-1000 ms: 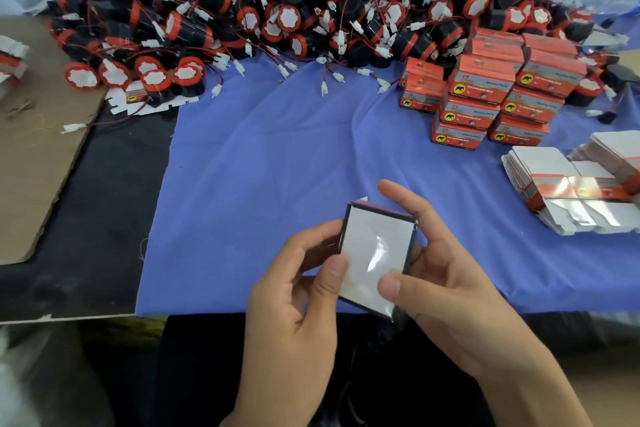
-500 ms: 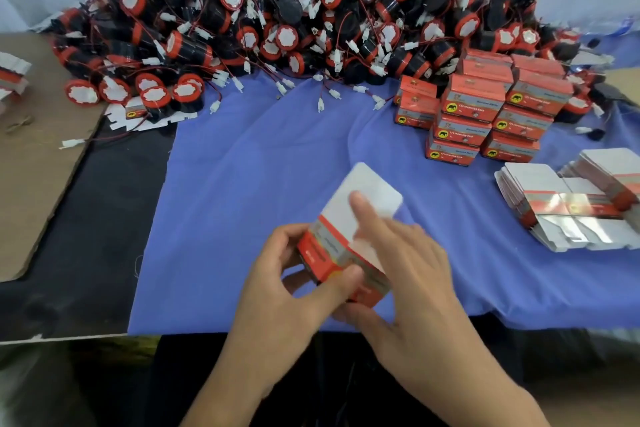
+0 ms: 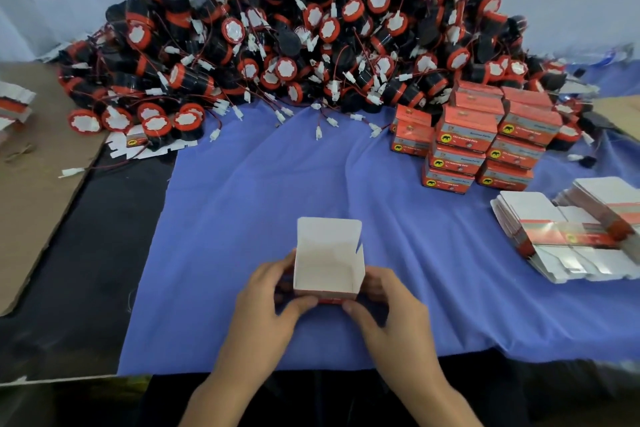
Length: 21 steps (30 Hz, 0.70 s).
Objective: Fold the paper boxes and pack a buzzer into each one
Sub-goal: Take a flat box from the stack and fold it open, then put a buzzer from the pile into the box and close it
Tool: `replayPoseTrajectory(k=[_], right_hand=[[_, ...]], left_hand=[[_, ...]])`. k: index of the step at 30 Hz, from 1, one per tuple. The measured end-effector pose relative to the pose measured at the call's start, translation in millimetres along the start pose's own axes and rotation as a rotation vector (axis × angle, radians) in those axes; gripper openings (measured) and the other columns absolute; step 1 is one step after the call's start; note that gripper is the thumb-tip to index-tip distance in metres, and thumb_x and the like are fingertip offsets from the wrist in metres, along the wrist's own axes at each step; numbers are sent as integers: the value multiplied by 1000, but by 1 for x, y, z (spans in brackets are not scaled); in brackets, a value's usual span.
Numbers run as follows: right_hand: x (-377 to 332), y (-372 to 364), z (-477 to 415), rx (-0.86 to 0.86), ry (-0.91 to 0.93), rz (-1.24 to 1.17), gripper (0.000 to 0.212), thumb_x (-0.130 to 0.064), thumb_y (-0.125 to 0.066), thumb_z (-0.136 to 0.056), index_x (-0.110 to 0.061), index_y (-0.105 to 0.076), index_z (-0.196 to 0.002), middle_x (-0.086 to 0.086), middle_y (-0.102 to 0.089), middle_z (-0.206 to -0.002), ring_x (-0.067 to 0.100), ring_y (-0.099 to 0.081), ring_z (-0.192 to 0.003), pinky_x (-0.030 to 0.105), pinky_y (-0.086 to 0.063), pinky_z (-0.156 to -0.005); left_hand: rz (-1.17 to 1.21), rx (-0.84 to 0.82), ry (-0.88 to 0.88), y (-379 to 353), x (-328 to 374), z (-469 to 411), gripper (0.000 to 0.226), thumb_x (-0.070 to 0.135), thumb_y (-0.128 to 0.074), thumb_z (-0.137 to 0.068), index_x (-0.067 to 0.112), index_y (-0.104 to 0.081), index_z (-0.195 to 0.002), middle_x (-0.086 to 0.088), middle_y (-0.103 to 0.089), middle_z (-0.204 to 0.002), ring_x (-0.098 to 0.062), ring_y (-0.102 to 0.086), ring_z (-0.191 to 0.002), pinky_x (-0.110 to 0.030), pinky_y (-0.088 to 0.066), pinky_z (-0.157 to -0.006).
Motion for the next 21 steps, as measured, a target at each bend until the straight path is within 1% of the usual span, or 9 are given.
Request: replayPoseTrajectory(k=[3, 5, 8, 11, 13, 15, 17, 19, 21], right_hand=[[4, 0, -1, -6, -1, 2, 57, 0, -79, -83, -47, -63, -111, -23, -74, -108, -2, -69, -106, 7, -48, -86], [7, 4, -2, -33, -24, 1, 61, -2, -82, -80, -50, -62, -112, -24, -74, -109, -2, -68, -107, 6, -46, -87], [11, 13, -2, -153, -62, -15, 70, -2, -86, -77, -55, -63, -117, -25, -73, -114, -2, -67, -111, 9, -47, -92], [17, 29, -5, -373, -140, -92, 67, -6, -86, -78, -36, -62, -133, -17, -71, -127, 4, -64, -122, 18, -49, -102], [21, 42, -12, -398, -189, -172, 58, -16, -84, -84, -24, -60, -137, -12, -71, -129, 9, -64, -125, 21, -50, -102], [22, 54, -28, -306, -193, -252, 47, -26, -72, -86, -21, -63, -132, -9, -74, -125, 11, -66, -122, 18, -52, -96], [18, 56, -52, -218, -198, -329, 43, -33, -59, -90, -19, -66, -130, -6, -74, -124, 12, -67, -121, 18, -53, -95], [13, 46, -81, -174, -234, -432, 46, -40, -55, -93, -19, -65, -132, -5, -73, -127, 11, -66, -122, 18, -53, -96], [8, 28, -116, -161, -274, -495, 45, -43, -56, -93, -23, -64, -133, -7, -71, -130, 8, -65, -124, 18, -52, -98]], left_hand=[[62, 7, 15, -3, -6, 3, 62, 9, -87, -79, 37, -65, -130, 21, -68, -102, 2, -67, -93, -7, -48, -77], [79, 3, 24, -1, -5, 4, 66, 10, -89, -77, 44, -63, -128, 26, -67, -105, -1, -69, -92, -9, -49, -77], [126, -47, 93, 4, -8, 5, 73, 7, -94, -68, 46, -64, -123, 23, -70, -102, -7, -71, -85, -14, -53, -75], [144, -134, 159, 12, -14, 7, 85, 7, -101, -55, 39, -66, -126, 19, -73, -105, -8, -72, -85, -17, -56, -74], [160, -176, 183, 23, -17, 7, 90, 14, -105, -45, 40, -68, -123, 21, -73, -110, -8, -72, -89, -17, -56, -75], [208, -192, 192, 37, -14, -1, 83, 21, -105, -42, 43, -74, -116, 17, -75, -111, -10, -73, -92, -20, -58, -79], [358, -133, 205, 52, -9, -17, 58, 24, -101, -54, 43, -81, -104, 7, -77, -109, -16, -74, -97, -29, -59, -87], [459, -60, 190, 62, 1, -38, 36, 34, -82, -73, 43, -79, -107, 8, -77, -113, -11, -73, -106, -25, -58, -88], [466, -9, 158, 62, 10, -67, 31, 37, -69, -85, 38, -76, -115, 14, -76, -118, -3, -70, -113, -15, -56, -89]])
Point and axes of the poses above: each hand's wrist, its own z-axis away from the middle knuckle, its own y-axis out of the back of the hand, x = y × z, the point moved 4 cm from there along -z, towards the middle knuckle
